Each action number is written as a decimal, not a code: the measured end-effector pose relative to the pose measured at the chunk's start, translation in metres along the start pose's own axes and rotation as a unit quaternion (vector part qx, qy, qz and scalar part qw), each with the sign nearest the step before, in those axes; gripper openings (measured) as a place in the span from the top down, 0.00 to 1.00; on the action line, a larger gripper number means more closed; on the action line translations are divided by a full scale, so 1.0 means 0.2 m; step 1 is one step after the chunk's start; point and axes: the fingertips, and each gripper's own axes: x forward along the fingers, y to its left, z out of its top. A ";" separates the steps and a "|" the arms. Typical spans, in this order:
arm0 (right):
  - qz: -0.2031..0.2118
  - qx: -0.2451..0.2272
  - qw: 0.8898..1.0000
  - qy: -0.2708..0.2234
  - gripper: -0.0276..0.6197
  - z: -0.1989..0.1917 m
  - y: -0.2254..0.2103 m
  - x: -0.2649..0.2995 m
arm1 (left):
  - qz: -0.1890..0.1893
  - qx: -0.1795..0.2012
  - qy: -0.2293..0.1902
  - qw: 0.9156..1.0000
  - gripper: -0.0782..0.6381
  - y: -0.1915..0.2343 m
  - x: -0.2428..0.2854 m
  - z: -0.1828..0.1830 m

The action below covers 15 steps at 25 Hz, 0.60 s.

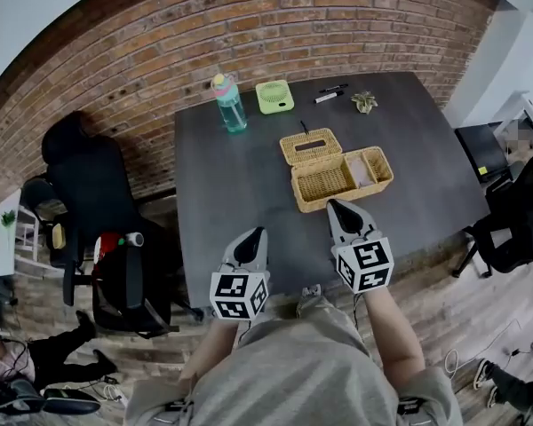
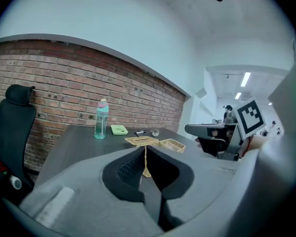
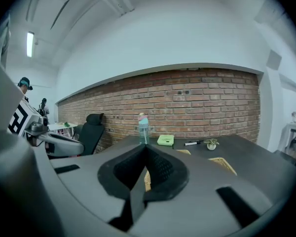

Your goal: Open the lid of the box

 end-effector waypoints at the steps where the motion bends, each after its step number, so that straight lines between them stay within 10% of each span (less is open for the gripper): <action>1: -0.003 0.005 1.000 -0.002 0.95 -0.02 0.03 -0.04 | -0.005 0.003 0.000 1.000 0.86 -0.01 -0.03 -0.01; 15: -0.020 0.040 0.998 -0.032 0.95 -0.14 0.50 -0.52 | -0.053 0.027 0.002 0.998 0.86 -0.12 -0.48 -0.16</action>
